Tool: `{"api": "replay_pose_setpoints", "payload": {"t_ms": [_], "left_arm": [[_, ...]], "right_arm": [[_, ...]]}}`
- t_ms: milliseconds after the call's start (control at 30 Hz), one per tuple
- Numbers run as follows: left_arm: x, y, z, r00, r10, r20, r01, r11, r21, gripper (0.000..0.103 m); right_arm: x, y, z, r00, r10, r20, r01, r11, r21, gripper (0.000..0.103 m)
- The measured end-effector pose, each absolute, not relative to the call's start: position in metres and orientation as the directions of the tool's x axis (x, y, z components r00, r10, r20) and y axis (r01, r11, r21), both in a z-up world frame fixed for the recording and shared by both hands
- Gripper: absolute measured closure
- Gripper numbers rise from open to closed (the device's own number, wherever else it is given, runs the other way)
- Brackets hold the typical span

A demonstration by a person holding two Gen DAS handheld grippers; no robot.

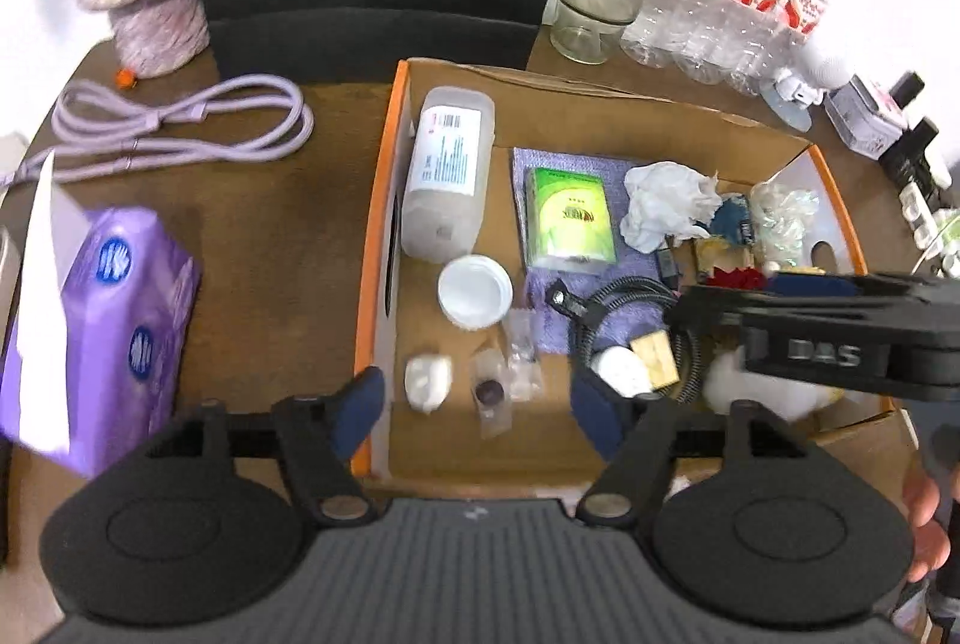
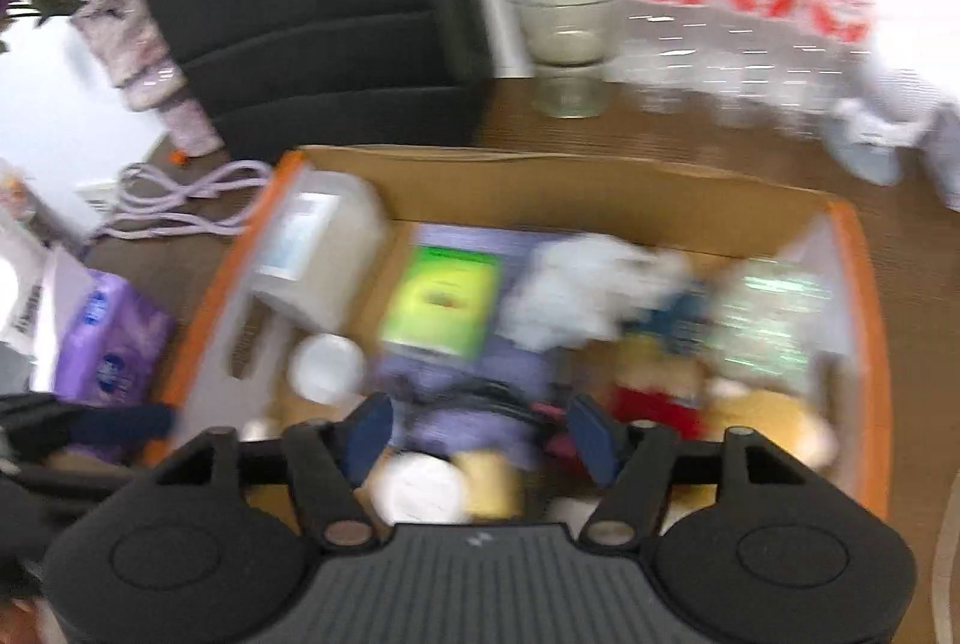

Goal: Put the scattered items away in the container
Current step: 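Move both open tools back toward the remaining wrappers on the table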

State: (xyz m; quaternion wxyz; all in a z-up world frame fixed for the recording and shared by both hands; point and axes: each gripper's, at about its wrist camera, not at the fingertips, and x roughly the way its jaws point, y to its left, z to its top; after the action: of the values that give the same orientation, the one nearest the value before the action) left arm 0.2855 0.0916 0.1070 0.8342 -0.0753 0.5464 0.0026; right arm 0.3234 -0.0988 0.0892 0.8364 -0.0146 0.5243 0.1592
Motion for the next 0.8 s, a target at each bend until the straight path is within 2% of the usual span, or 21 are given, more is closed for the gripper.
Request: {"api": "replay_pose_setpoints", "payload": {"t_ms": [33, 267, 433, 533, 667, 800], "left_arm": [[0.282, 0.092, 0.11, 0.405, -0.061, -0.912, -0.104, 0.988, -0.112, 0.017], [0.264, 0.079, 0.124, 0.434, -0.009, -0.901, -0.131, 0.989, -0.073, 0.016], [0.237, 0.062, 0.137, 0.561, 0.033, -0.827, -0.126, 0.991, -0.045, 0.007], [0.2, 0.054, 0.145, 0.703, 0.091, -0.705, -0.131, 0.991, -0.002, 0.0], [0.147, 0.043, 0.146, 0.852, 0.146, -0.502, -0.135, 0.989, 0.059, 0.0], [0.104, 0.034, 0.134, 0.908, 0.15, -0.392, -0.141, 0.989, 0.051, 0.0]], "right_arm": [[0.32, -0.11, 0.092, 0.409, 0.224, -0.885, -0.262, 0.957, 0.121, 0.033], [0.29, -0.164, 0.103, 0.463, 0.175, -0.869, -0.187, 0.978, 0.098, 0.031], [0.259, -0.165, 0.108, 0.508, 0.215, -0.834, -0.224, 0.968, 0.113, 0.027], [0.236, -0.163, 0.113, 0.598, 0.223, -0.77, -0.247, 0.965, 0.088, 0.021], [0.191, -0.161, 0.118, 0.73, 0.222, -0.647, -0.277, 0.961, 0.017, 0.015], [0.147, -0.166, 0.114, 0.825, 0.239, -0.512, -0.271, 0.963, 0.013, 0.014]]}}
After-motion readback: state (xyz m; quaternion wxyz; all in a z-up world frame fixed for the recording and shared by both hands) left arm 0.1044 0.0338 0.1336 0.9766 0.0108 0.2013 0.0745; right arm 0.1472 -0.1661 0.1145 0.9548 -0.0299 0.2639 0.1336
